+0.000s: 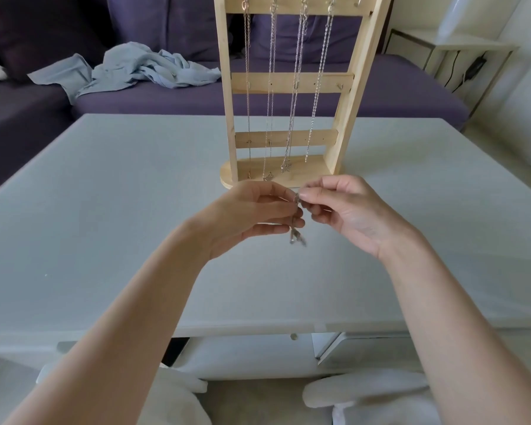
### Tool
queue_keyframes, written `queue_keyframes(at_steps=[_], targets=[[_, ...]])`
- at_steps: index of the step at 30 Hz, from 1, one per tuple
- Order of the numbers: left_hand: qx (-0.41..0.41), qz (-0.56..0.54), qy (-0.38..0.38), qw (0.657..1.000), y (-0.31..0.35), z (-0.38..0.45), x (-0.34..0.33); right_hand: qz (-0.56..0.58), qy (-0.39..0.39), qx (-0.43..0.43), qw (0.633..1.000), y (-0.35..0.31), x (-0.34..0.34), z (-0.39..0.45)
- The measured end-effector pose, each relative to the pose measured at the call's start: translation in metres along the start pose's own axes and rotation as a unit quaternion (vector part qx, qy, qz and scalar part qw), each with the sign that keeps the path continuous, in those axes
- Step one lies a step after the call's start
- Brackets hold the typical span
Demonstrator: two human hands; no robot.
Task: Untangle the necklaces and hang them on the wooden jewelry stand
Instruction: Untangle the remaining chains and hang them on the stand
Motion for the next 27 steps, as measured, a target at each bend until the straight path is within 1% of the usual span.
queue_keyframes(at_steps=[3, 7, 10, 12, 15, 18, 21, 27], targets=[[-0.004, 0.040, 0.021, 0.999, 0.001, 0.001, 0.002, 0.015, 0.021, -0.005, 1.000, 0.002, 0.006, 0.002], [-0.014, 0.047, 0.052, 0.997, 0.003, 0.004, 0.008, 0.019, 0.040, -0.013, 0.999, 0.004, 0.009, 0.004], [-0.014, 0.078, 0.073, 0.994, 0.003, 0.005, 0.012, 0.031, 0.025, -0.017, 0.999, 0.006, 0.008, 0.005], [-0.016, 0.115, 0.080, 0.990, 0.003, 0.006, 0.014, 0.008, 0.008, -0.018, 1.000, 0.008, 0.003, 0.005], [-0.016, 0.150, 0.081, 0.985, 0.000, 0.008, 0.013, -0.029, 0.042, -0.034, 0.998, 0.013, 0.006, 0.005], [-0.005, 0.132, 0.100, 0.986, -0.004, 0.008, 0.016, -0.024, 0.097, -0.048, 0.994, 0.015, 0.016, 0.004], [0.013, 0.112, 0.103, 0.988, -0.008, 0.009, 0.018, 0.016, 0.135, -0.047, 0.990, 0.014, 0.025, 0.002], [0.020, 0.064, 0.100, 0.993, -0.014, 0.009, 0.016, 0.083, 0.122, -0.061, 0.987, 0.014, 0.021, 0.003]])
Point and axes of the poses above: each hand's wrist, its own z-axis towards the middle knuckle, its own x-axis out of the back of the hand, y = z × x, the point moved 9 cm from there along z, towards the middle knuckle, and after that the axes turned 8 degrees about -x, right-handed, at the moved point
